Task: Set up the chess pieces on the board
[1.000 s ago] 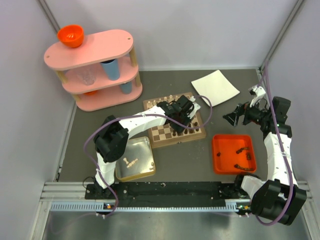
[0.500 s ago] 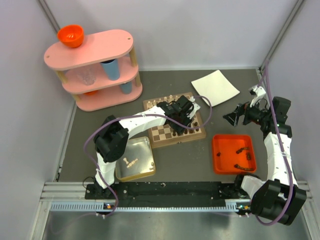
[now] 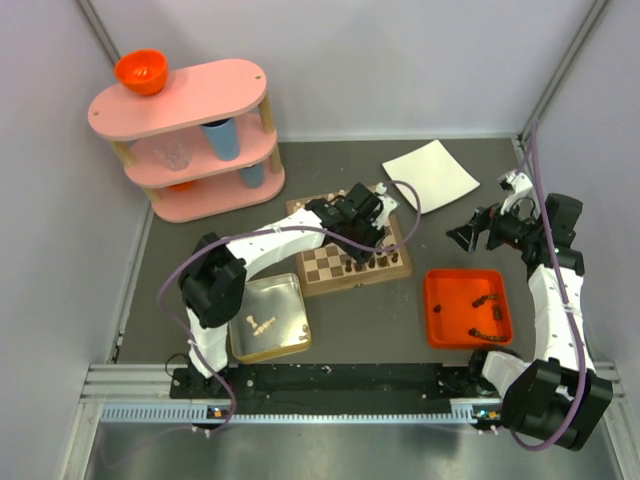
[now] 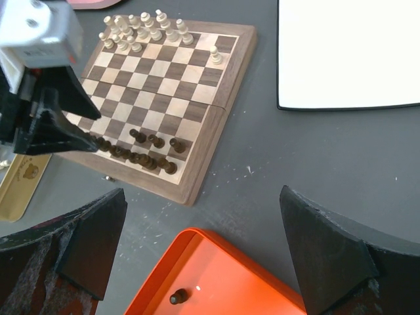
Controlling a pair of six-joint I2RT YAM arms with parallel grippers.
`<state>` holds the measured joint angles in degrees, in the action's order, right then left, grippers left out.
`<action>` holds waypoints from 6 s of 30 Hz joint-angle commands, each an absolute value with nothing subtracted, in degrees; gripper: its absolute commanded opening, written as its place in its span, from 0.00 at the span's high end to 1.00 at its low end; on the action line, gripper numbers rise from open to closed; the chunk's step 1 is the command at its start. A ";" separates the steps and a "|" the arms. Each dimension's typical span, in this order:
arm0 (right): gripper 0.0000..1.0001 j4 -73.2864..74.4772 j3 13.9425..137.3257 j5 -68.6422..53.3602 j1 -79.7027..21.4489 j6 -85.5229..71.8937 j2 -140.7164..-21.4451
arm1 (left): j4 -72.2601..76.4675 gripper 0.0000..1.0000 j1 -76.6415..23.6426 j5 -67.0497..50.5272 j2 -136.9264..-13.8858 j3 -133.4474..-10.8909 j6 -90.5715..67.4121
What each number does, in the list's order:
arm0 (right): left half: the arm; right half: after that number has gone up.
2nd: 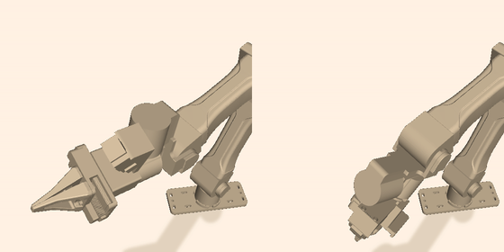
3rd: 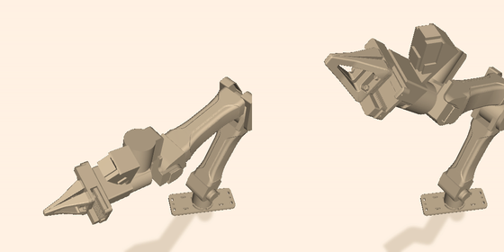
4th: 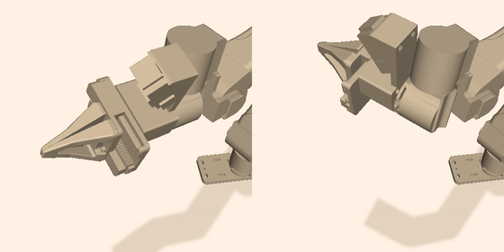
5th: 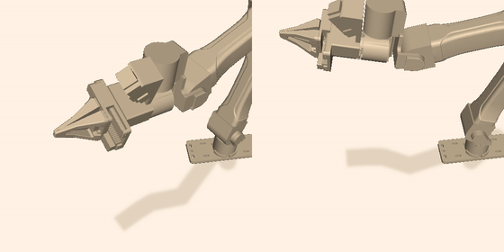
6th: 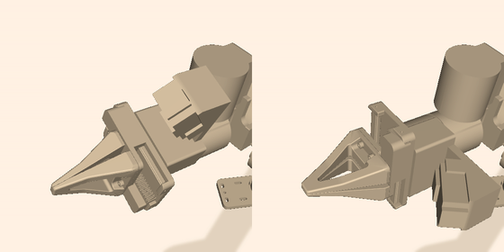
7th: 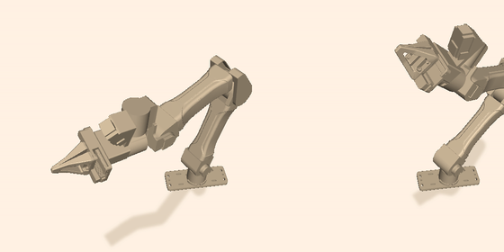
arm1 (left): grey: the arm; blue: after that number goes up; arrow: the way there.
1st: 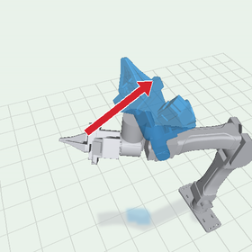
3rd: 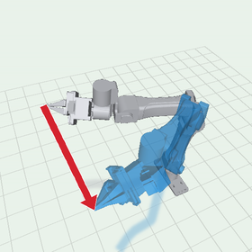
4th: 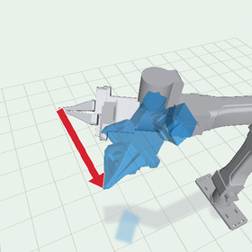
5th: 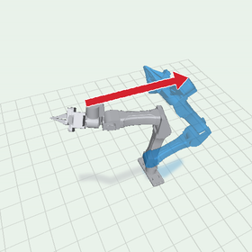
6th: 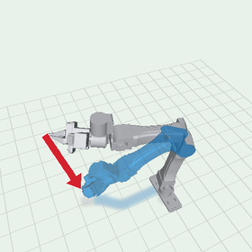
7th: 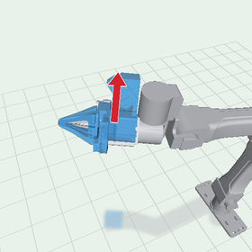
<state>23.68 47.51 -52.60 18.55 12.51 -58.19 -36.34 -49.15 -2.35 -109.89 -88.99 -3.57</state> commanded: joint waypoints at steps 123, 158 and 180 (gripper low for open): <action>1.00 64.24 59.14 -19.40 7.75 52.47 -69.79 | -14.50 0.01 -34.10 6.41 -47.55 -46.05 6.68; 1.00 61.52 119.52 -19.71 -53.08 32.17 -121.01 | -1.76 0.01 -33.66 38.41 -14.67 -31.02 12.48; 0.97 66.80 119.01 -13.53 -54.76 33.13 -127.79 | -2.20 0.01 -33.66 33.75 -16.26 -31.03 12.39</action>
